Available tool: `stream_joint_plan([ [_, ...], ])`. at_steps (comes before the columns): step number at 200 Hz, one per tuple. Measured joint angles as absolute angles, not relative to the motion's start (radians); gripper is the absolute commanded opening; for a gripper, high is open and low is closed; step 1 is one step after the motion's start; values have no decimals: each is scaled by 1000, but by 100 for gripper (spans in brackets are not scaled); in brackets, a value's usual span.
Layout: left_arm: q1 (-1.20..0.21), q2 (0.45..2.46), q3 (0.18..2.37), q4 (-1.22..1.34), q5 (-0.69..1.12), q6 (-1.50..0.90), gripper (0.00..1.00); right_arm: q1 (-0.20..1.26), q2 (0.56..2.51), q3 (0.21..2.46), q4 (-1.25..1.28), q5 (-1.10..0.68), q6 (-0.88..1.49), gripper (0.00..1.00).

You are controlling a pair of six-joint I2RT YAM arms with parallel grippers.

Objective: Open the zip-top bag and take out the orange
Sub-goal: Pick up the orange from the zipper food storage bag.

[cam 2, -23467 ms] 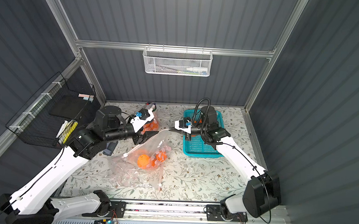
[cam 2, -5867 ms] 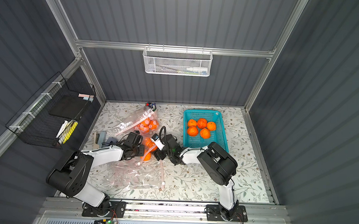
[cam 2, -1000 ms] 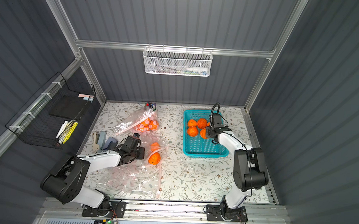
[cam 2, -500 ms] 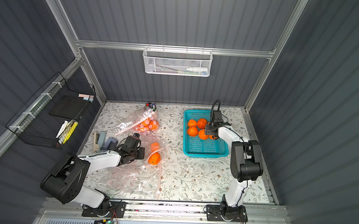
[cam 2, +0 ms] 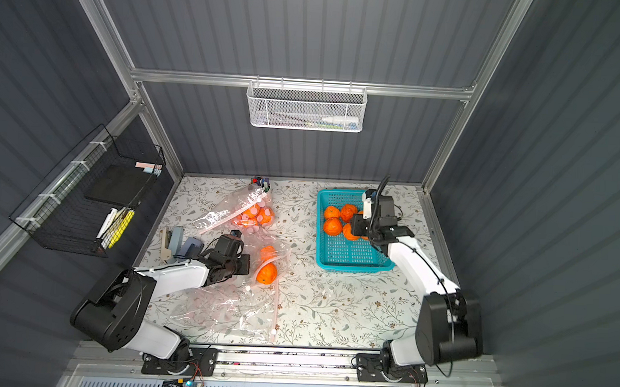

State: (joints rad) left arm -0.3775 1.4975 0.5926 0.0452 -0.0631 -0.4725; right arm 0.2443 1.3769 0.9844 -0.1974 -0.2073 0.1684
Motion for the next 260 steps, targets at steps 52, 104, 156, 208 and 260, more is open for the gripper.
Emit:
stream_joint_plan([
  [52,-377,1497,593,46,-64,-473,0,714,1298,786,-57,-413,43,45],
  [104,-377,1497,593,46,-64,-473,0,878,1522,821,-22,-388,-21,68],
  [156,-377,1497,593,46,-64,-472,0,920,1687,962,-3,-323,-46,78],
  [208,-377,1497,593,46,-64,-473,0,920,1785,1040,-8,-177,-46,82],
  [260,-377,1497,593,46,-64,-473,0,920,1877,1109,-18,-140,-61,77],
])
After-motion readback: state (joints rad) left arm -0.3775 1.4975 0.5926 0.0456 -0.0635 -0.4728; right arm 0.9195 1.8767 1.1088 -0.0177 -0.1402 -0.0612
